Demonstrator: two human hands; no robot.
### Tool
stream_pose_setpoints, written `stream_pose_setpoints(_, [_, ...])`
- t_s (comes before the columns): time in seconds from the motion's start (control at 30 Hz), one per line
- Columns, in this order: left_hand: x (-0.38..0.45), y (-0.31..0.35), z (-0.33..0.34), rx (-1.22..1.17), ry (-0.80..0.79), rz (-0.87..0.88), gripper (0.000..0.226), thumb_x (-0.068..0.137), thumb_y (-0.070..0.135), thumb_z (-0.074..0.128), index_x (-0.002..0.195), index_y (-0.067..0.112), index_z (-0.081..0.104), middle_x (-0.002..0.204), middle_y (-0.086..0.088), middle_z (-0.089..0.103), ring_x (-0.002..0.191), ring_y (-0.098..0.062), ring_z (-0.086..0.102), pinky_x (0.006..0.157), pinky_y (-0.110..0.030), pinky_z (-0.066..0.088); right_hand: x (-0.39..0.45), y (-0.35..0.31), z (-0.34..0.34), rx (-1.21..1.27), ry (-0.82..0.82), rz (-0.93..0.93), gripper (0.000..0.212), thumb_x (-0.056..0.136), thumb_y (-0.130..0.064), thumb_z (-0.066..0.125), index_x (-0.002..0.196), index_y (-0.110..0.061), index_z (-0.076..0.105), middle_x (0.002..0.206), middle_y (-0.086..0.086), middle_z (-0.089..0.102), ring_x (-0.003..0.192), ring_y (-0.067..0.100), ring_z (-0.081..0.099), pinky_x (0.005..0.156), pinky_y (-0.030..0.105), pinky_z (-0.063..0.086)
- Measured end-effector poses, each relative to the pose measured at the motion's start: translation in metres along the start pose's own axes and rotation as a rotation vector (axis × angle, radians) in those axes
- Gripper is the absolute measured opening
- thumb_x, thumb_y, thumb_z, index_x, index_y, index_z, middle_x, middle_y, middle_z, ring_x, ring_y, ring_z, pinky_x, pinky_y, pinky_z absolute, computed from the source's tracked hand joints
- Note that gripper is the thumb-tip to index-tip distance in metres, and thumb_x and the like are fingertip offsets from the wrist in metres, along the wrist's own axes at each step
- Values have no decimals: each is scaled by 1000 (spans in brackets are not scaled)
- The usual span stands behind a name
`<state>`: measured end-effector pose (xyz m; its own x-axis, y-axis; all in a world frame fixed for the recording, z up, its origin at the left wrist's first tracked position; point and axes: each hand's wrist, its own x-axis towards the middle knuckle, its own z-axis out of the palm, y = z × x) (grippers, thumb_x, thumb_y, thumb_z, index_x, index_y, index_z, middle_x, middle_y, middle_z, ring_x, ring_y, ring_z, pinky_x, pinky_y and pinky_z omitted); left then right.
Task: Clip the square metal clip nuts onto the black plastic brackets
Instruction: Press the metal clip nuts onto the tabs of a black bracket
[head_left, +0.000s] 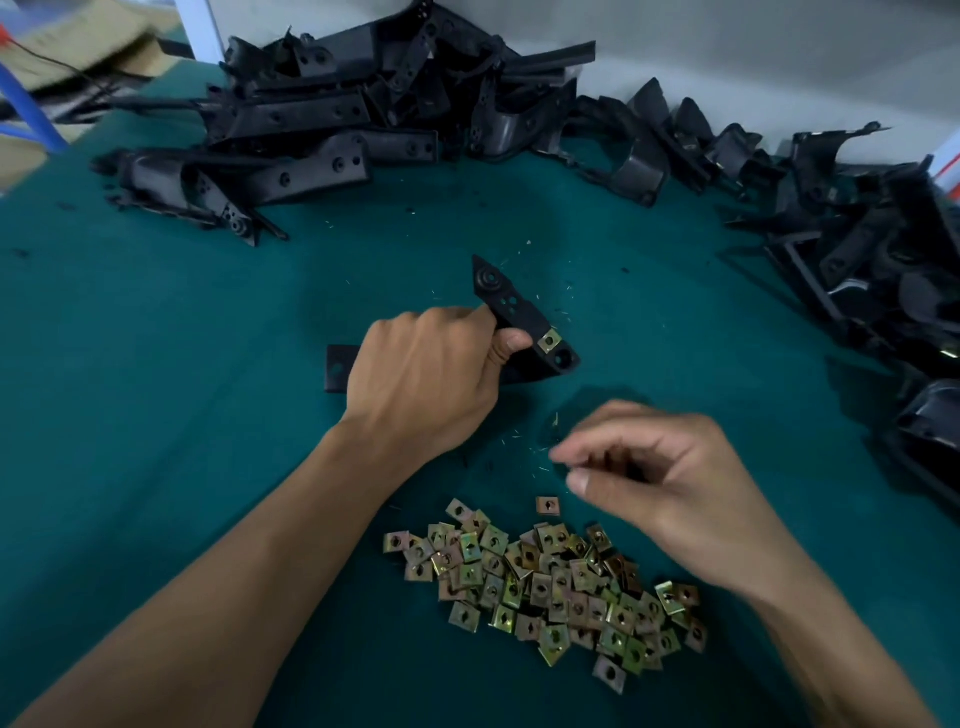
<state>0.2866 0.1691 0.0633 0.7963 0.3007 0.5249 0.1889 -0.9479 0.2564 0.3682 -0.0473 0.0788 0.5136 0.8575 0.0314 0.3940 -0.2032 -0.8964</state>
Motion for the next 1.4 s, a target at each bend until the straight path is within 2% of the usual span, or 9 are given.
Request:
stream_pose_setpoints(0.1, [0, 0, 1, -8, -12, 1, 46, 102, 53, 25, 72, 18, 34, 65, -5, 58, 52, -38, 54, 50, -32, 28, -7, -3, 0, -62, -90, 14, 25, 88, -13, 77, 104, -31, 80, 104, -5, 68, 80, 22, 60, 70, 38, 51])
stream_pose_setpoints(0.27, [0, -1, 1, -39, -8, 24, 45, 101, 52, 29, 71, 19, 38, 67, -4, 60, 54, -38, 55, 49, -32, 29, -8, -10, 7, -343, -164, -43, 24, 92, -17, 73, 104, -38, 76, 106, -17, 58, 80, 10, 53, 67, 12, 38])
stream_pose_setpoints(0.4, [1, -1, 3, -28, -9, 32, 53, 101, 55, 23, 73, 17, 46, 68, -2, 60, 56, -37, 55, 49, -32, 29, -7, -10, 5, -418, -173, -55, 18, 91, -21, 73, 95, -37, 65, 102, -13, 58, 88, 15, 54, 68, 20, 41])
stream_pose_setpoints(0.53, [0, -1, 2, -32, -6, 17, 47, 100, 54, 24, 70, 20, 35, 66, -1, 56, 54, -37, 53, 50, -31, 27, -7, -4, 4, -149, -47, 11, 26, 84, -6, 78, 81, -29, 66, 85, 2, 67, 75, 22, 62, 68, 42, 53])
stream_pose_setpoints(0.63, [0, -1, 2, -18, -12, 13, 47, 101, 52, 24, 69, 20, 36, 64, 4, 45, 53, -34, 50, 50, -31, 27, -3, 3, -3, 98, 93, 23, 22, 80, -2, 78, 81, -23, 71, 85, 9, 71, 76, 20, 65, 67, 28, 56])
stream_pose_setpoints(0.7, [1, -1, 2, -15, -19, 8, 47, 103, 50, 23, 69, 20, 37, 65, 7, 40, 51, -31, 44, 49, -31, 27, 3, 7, -10, 451, 221, 58, 18, 79, 2, 72, 80, -16, 71, 83, 12, 70, 75, 20, 65, 62, 24, 54])
stream_pose_setpoints(0.83, [1, -1, 2, -22, -32, 7, 49, 103, 50, 21, 68, 21, 40, 65, 6, 45, 50, -27, 42, 48, -30, 28, 22, 14, -25, 917, 433, 99, 14, 82, 0, 65, 86, -12, 71, 85, 7, 67, 78, 18, 67, 71, 20, 56])
stream_pose_setpoints(1.17, [1, -2, 4, -42, -20, 50, 51, 103, 53, 23, 66, 21, 36, 61, 5, 45, 47, -28, 41, 46, -29, 28, 75, 7, -12, 937, 374, 137, 7, 88, 0, 68, 94, -2, 65, 102, 21, 74, 100, 30, 74, 70, 21, 57])
stream_pose_setpoints(1.4, [1, -4, 4, -53, 0, 107, 52, 102, 54, 30, 66, 19, 41, 59, 8, 43, 45, -23, 35, 44, -26, 26, 74, 10, -12, 980, 279, 136, 12, 78, 1, 70, 79, -8, 77, 95, 19, 75, 73, 15, 70, 65, 18, 57])
